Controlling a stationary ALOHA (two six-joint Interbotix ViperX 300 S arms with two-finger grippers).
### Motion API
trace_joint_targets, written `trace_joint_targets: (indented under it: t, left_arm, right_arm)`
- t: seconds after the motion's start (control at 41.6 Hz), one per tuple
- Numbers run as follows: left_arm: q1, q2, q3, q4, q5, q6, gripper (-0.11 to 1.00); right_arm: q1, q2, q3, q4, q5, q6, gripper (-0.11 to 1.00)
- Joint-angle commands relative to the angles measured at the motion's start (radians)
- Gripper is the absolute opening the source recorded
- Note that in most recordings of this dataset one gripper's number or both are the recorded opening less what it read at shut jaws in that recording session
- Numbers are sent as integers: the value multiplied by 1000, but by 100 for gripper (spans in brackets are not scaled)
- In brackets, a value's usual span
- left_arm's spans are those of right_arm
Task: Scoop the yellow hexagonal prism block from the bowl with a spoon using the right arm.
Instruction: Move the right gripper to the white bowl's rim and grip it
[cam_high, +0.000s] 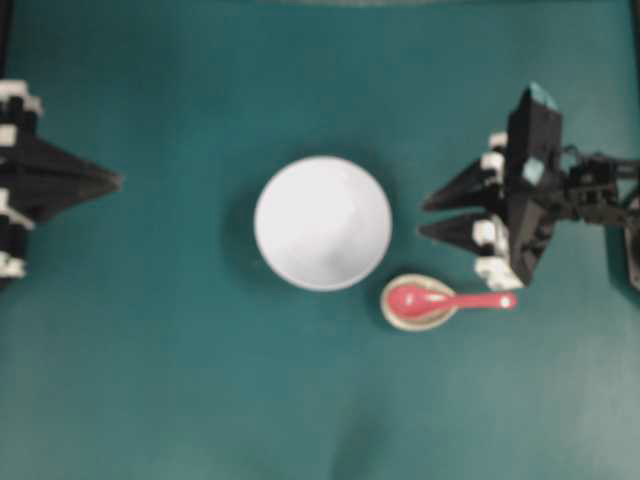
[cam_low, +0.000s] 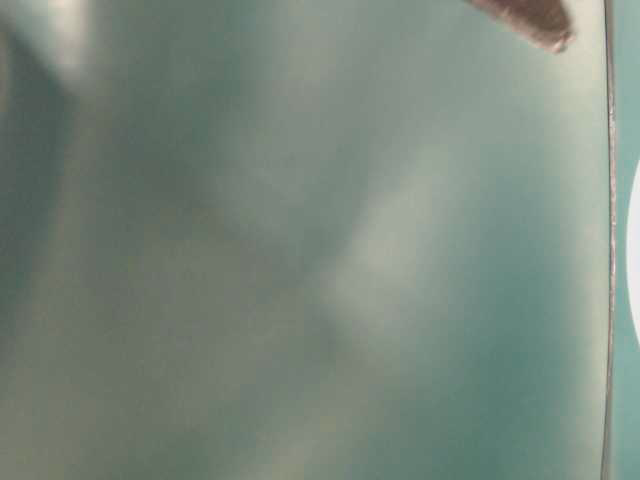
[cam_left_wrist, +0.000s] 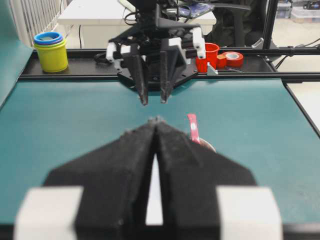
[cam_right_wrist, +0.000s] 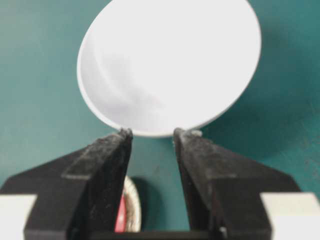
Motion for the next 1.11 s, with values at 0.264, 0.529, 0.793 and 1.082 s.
trace_joint_targets:
  t: [0.264, 0.529, 0.793, 1.082]
  left_arm:
    - [0, 11, -20, 3, -6, 2, 0]
    - [0, 9, -18, 2, -5, 2, 0]
    - [0, 9, -18, 2, -5, 2, 0]
    - [0, 9, -20, 2, -5, 2, 0]
  right_arm:
    - [-97, 103, -161, 5, 155, 107, 46]
    - [-163, 216, -287, 0, 299, 209, 45]
    - [-181, 285, -371, 0, 410, 261, 45]
    - [-195, 304, -394, -21, 483, 311, 45]
